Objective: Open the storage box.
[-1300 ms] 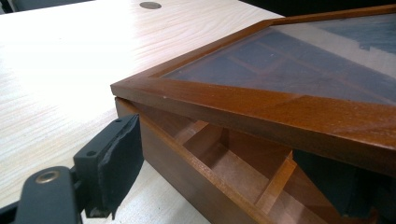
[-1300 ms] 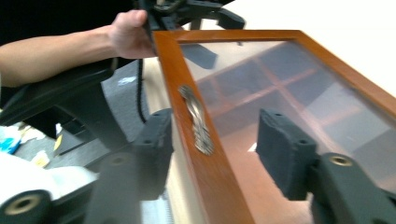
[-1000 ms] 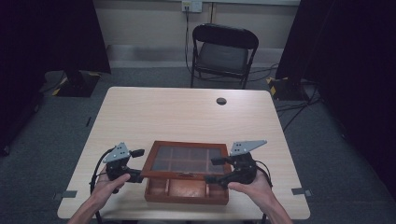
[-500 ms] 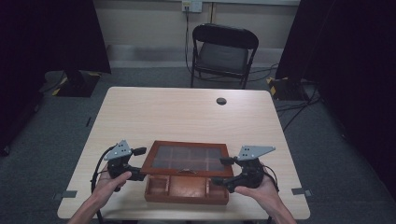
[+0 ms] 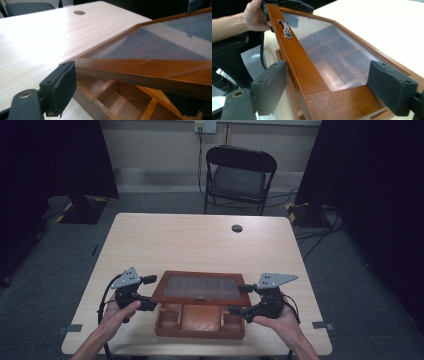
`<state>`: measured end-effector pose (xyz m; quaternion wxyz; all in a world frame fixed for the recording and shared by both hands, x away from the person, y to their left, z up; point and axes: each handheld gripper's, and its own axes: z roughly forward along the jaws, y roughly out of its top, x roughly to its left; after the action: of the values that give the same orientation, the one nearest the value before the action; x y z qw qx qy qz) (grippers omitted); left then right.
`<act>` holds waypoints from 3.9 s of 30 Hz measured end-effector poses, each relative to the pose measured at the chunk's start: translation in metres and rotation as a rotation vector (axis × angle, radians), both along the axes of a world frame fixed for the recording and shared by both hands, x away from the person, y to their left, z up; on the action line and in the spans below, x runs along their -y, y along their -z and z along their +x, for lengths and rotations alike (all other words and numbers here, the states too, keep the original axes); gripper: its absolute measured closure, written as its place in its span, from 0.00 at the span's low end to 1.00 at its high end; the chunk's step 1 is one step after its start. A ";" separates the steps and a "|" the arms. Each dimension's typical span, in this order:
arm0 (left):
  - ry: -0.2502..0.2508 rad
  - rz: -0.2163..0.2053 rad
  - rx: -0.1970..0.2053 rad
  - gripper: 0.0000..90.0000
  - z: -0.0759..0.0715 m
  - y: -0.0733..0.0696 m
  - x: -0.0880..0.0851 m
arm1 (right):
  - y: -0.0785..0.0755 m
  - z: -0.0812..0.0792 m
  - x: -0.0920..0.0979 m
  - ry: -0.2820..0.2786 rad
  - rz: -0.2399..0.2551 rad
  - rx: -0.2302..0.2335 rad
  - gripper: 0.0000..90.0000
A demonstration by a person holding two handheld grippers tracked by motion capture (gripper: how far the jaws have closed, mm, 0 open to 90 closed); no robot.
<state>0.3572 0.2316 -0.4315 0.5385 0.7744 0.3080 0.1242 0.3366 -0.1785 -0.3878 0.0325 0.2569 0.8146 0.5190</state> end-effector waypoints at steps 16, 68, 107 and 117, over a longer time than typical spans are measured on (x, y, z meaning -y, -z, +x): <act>0.010 -0.019 -0.026 0.16 0.017 -0.012 0.002 | -0.005 0.009 0.011 0.082 -0.021 0.036 0.19; -0.039 -0.040 -0.035 0.46 0.072 -0.016 0.017 | 0.006 0.087 0.013 0.223 0.094 -0.004 0.45; -0.088 -0.066 -0.098 0.59 0.102 0.005 0.014 | 0.026 0.122 0.000 0.332 0.005 0.018 0.58; -0.106 -0.066 -0.122 0.61 0.108 0.012 0.013 | 0.035 0.131 0.000 0.356 -0.005 0.009 0.58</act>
<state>0.4652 0.2186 -0.4430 0.5364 0.7451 0.3848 0.0950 0.4679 -0.1783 -0.4229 0.1282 0.3947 0.7575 0.5039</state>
